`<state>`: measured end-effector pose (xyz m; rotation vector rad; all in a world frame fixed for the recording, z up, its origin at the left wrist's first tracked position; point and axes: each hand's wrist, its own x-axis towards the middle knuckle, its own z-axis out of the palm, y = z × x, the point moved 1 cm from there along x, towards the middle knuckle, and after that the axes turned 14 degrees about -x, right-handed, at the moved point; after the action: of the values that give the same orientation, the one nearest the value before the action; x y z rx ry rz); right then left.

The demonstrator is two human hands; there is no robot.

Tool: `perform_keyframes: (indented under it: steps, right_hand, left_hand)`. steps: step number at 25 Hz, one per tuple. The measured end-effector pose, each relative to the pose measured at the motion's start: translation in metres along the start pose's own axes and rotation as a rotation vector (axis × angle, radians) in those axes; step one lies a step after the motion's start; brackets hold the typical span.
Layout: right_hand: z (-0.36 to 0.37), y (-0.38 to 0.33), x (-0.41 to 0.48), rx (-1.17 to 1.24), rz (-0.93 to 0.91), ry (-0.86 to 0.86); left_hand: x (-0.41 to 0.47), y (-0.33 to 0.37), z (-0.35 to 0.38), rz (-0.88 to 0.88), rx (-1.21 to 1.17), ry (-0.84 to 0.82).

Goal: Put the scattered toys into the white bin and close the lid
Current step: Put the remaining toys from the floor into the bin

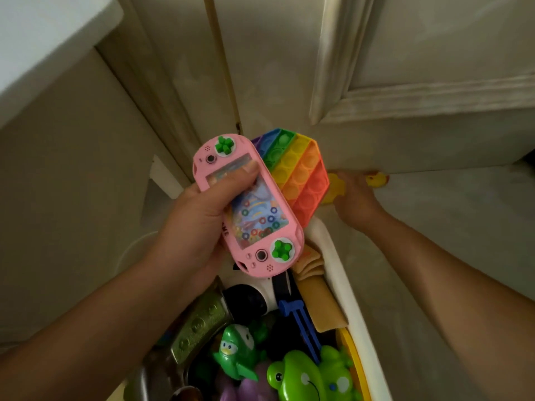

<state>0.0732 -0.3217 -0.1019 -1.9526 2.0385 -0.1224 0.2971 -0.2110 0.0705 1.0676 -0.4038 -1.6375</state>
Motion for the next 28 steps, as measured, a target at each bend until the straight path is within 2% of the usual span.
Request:
perform_keyframes:
  steps: [6, 9, 11, 14, 17, 20, 22, 25, 28]
  right_hand:
    - [0.016, -0.002, 0.015, -0.397, 0.004, -0.188]
    - [0.022, -0.001, 0.003, -0.557, 0.017, -0.153]
    - [0.022, 0.004, 0.005, -0.593, -0.045, -0.093]
    - [0.022, 0.008, 0.016, -0.525, -0.098, -0.119]
    - [0.021, 0.004, 0.023, -0.418, 0.003, -0.079]
    - [0.020, 0.001, 0.021, -0.470, 0.046, -0.132]
    - [0.021, 0.004, 0.014, -0.440, 0.052, -0.107]
    - [0.023, 0.007, -0.005, -0.254, 0.068, -0.099]
    - [0.018, 0.012, -0.025, 0.003, 0.165, -0.128]
  left_hand:
    - [-0.005, -0.006, -0.006, -0.036, 0.096, 0.005]
    - [-0.005, -0.009, -0.006, -0.052, 0.114, 0.000]
    - [-0.004, -0.011, -0.005, -0.056, 0.118, -0.003]
    - [-0.006, -0.013, -0.008, -0.069, 0.129, 0.003]
    - [-0.007, -0.014, -0.013, -0.082, 0.149, 0.004]
    - [-0.005, -0.015, -0.016, -0.083, 0.173, -0.001]
    - [-0.004, -0.018, -0.016, -0.060, 0.177, -0.007]
    - [-0.003, -0.024, -0.016, -0.015, 0.192, -0.002]
    - [-0.003, -0.028, -0.019, 0.025, 0.209, 0.019]
